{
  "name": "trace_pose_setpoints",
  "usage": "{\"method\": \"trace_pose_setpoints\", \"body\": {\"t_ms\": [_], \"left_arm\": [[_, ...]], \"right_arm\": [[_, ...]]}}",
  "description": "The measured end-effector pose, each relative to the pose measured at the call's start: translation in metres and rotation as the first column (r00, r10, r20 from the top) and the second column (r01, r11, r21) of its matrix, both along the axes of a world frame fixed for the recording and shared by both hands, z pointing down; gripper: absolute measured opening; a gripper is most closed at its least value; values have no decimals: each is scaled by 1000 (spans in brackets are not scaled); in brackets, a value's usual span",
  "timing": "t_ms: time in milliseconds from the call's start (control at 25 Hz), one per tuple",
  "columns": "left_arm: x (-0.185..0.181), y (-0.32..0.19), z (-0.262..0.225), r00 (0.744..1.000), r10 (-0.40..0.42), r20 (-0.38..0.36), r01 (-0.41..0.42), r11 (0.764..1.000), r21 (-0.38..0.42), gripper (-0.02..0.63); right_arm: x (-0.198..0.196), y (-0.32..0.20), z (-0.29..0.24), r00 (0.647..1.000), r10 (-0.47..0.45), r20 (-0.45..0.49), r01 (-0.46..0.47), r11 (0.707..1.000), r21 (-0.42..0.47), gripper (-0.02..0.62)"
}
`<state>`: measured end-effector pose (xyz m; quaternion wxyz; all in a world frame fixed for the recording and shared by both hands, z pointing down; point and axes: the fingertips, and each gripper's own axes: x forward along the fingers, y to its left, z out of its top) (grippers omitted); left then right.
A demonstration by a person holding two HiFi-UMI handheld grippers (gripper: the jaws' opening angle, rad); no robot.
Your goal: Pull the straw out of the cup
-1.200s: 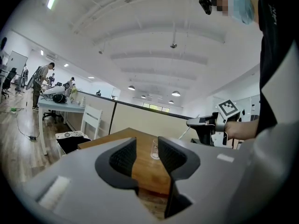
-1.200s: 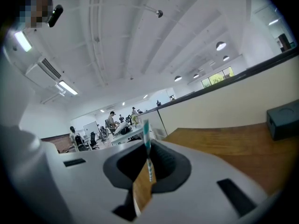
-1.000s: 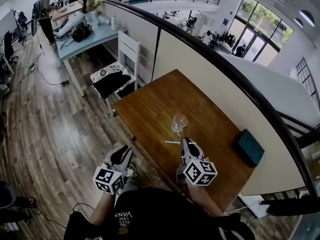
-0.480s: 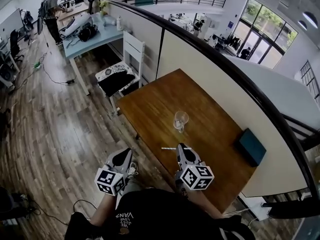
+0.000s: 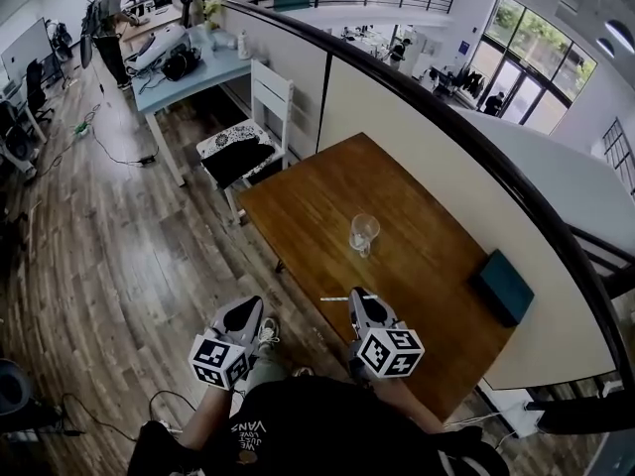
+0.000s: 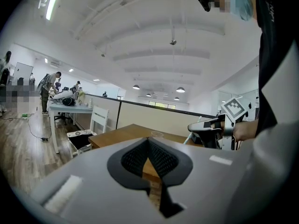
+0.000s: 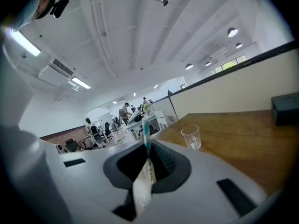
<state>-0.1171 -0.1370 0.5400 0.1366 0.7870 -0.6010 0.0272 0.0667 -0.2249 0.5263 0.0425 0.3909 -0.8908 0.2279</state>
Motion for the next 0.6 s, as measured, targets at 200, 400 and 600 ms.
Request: {"method": "trace_pose_setpoints", "body": {"t_ms": [200, 400, 600], "left_arm": [[-2, 3, 1, 1000, -7, -12, 7, 1000, -2, 12], [-2, 3, 2, 1000, 0, -3, 0, 1000, -11, 11], [-5, 1, 6, 1000, 0, -6, 0, 1000, -14, 11]], "right_arm": [[-2, 1, 0, 1000, -12, -11, 12, 1000, 3, 32], [1, -3, 1, 1000, -7, -24, 7, 1000, 3, 32], [-3, -5, 4, 1000, -12, -27, 12, 1000, 4, 33]]}}
